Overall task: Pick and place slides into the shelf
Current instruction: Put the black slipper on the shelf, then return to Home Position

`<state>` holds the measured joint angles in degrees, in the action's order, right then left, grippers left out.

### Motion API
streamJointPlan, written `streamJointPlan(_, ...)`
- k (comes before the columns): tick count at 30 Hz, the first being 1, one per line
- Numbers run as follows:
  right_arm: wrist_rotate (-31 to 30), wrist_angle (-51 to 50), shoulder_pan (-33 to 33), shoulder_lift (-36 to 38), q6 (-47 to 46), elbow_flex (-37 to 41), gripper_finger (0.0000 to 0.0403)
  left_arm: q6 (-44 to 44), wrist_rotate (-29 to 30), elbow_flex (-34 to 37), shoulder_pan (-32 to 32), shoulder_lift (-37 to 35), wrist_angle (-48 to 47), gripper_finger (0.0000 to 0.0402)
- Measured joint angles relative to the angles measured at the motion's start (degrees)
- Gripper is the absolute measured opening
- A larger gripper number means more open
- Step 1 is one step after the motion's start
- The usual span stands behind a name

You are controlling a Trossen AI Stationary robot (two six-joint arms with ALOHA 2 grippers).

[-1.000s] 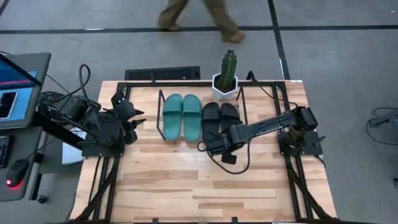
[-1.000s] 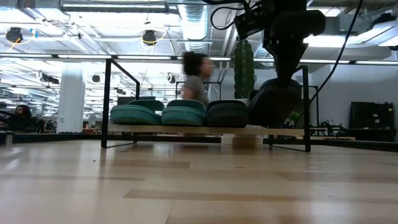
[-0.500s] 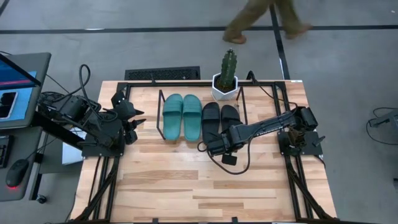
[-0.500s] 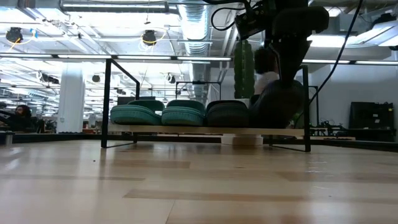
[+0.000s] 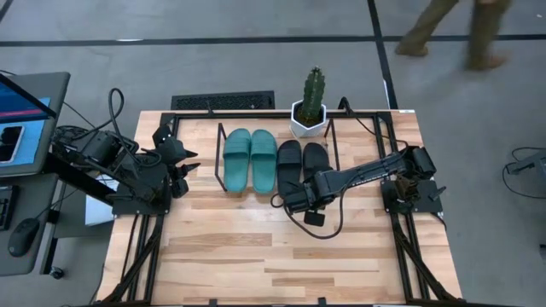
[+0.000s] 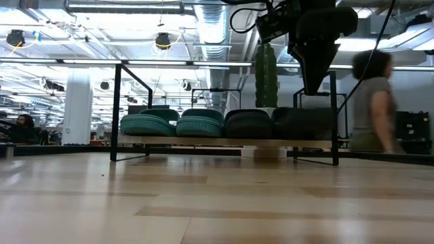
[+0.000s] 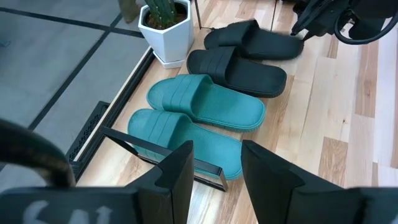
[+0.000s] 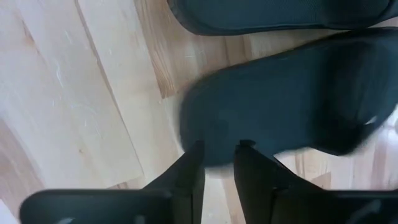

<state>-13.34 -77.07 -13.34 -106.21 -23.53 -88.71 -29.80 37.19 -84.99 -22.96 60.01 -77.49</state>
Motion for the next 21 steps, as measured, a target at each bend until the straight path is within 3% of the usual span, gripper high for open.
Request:
streamJointPlan(13,0.5,-0.4,0.1,0.0,0.0,0.0,0.0153,0.0,0.0,0.0,0.0,0.0,0.0,0.0124)
streamJointPlan(21,-0.3,-4.1,-3.2,0.0,-3.5,0.0,0.0157,0.0,0.0,0.0,0.0,0.0,0.0,0.0124)
